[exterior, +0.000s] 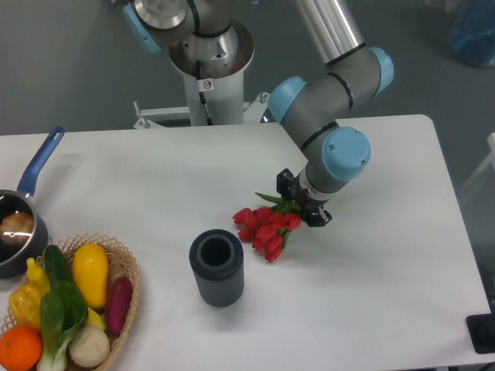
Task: Place the flowers on the table
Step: 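Lay the tulip bouquet flat on the table surface, then open the gripper to release the tulip stems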
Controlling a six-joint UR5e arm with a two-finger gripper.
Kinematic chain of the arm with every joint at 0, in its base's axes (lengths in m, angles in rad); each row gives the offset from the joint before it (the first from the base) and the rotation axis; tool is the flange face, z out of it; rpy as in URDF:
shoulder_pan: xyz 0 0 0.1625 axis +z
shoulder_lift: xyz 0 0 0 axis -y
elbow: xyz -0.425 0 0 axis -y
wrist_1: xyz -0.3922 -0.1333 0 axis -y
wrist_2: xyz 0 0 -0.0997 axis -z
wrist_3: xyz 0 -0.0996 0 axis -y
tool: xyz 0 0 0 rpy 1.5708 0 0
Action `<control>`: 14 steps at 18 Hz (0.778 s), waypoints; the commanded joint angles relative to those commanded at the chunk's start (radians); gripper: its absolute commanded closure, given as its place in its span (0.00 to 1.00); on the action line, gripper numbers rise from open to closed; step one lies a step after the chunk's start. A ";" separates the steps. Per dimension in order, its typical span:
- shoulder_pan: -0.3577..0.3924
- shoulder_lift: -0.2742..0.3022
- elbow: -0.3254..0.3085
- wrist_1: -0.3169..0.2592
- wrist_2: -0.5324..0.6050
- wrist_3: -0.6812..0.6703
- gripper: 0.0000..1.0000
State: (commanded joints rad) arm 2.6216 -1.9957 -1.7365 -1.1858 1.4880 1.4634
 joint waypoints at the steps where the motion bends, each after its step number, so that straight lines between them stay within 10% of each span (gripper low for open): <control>1: 0.000 0.000 0.000 -0.002 0.000 0.000 0.43; 8: 0.005 0.005 0.002 -0.002 0.003 0.008 0.03; 14: 0.008 0.009 0.002 -0.002 0.005 0.006 0.00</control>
State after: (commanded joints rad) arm 2.6292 -1.9865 -1.7349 -1.1873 1.4926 1.4696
